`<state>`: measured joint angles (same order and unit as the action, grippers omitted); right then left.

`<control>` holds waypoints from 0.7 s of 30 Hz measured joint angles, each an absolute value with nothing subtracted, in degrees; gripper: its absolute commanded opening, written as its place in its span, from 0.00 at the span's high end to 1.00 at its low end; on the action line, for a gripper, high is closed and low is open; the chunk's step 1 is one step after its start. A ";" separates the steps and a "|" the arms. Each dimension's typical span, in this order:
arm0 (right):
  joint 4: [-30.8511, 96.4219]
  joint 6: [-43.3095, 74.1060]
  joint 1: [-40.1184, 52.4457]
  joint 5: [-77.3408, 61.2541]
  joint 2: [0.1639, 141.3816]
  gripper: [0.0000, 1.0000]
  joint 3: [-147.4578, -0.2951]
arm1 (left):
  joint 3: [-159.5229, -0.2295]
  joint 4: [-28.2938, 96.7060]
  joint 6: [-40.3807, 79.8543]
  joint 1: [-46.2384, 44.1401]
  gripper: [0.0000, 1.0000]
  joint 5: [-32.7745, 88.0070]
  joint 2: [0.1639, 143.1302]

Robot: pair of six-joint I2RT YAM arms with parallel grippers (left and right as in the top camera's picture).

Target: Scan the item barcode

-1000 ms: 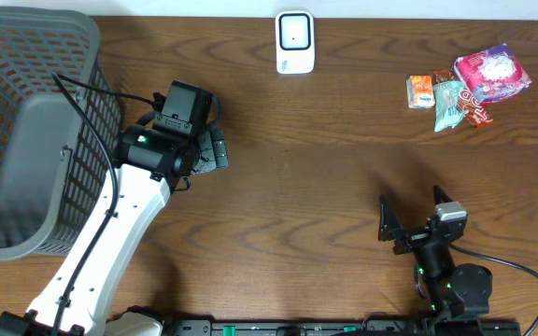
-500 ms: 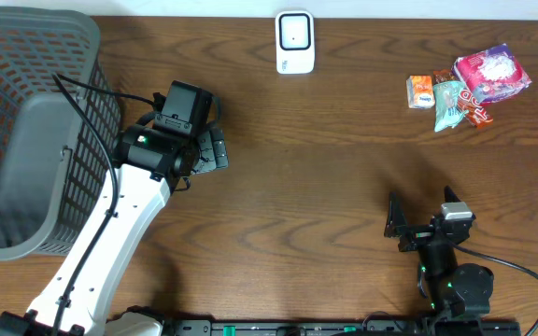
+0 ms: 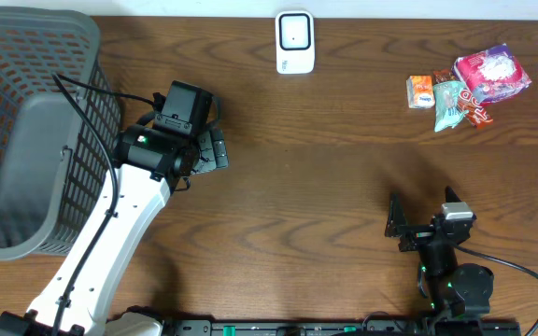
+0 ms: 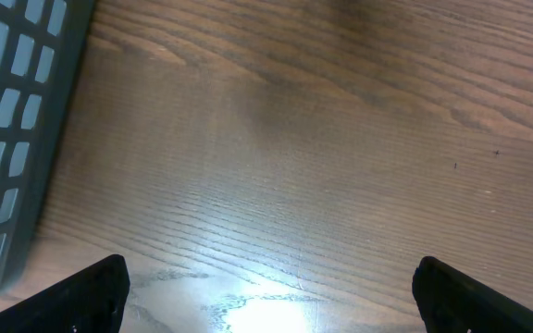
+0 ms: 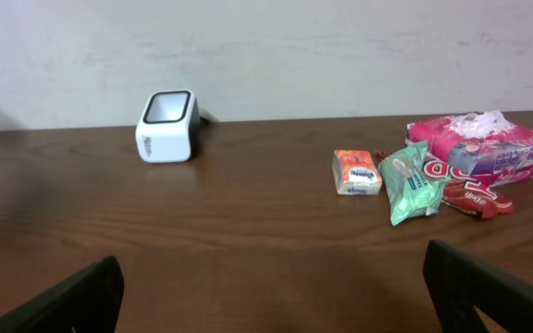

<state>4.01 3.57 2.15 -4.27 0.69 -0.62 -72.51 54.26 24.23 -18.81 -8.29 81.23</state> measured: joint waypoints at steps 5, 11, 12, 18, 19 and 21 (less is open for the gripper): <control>4.03 3.57 2.15 -4.27 0.69 0.01 -0.62 | -72.51 55.40 22.79 -18.81 0.02 -9.34 81.23; 4.01 3.57 2.15 -4.25 0.69 0.01 -0.62 | -72.51 56.27 20.71 -18.81 0.02 -10.26 81.21; 4.01 3.57 2.15 -4.25 0.69 0.01 -0.62 | -72.51 54.94 20.78 -18.81 0.02 -10.28 81.10; 4.03 3.57 2.15 -4.25 0.69 0.01 -0.60 | -65.80 42.72 20.75 -18.76 0.02 -9.50 73.30; 4.03 3.57 2.15 -4.25 0.69 0.01 -0.60 | -63.55 40.16 20.69 -18.63 0.03 -9.39 71.33; 3.97 3.57 2.15 -4.23 0.69 0.01 -0.58 | -58.15 35.59 20.05 -18.02 0.02 -8.93 66.96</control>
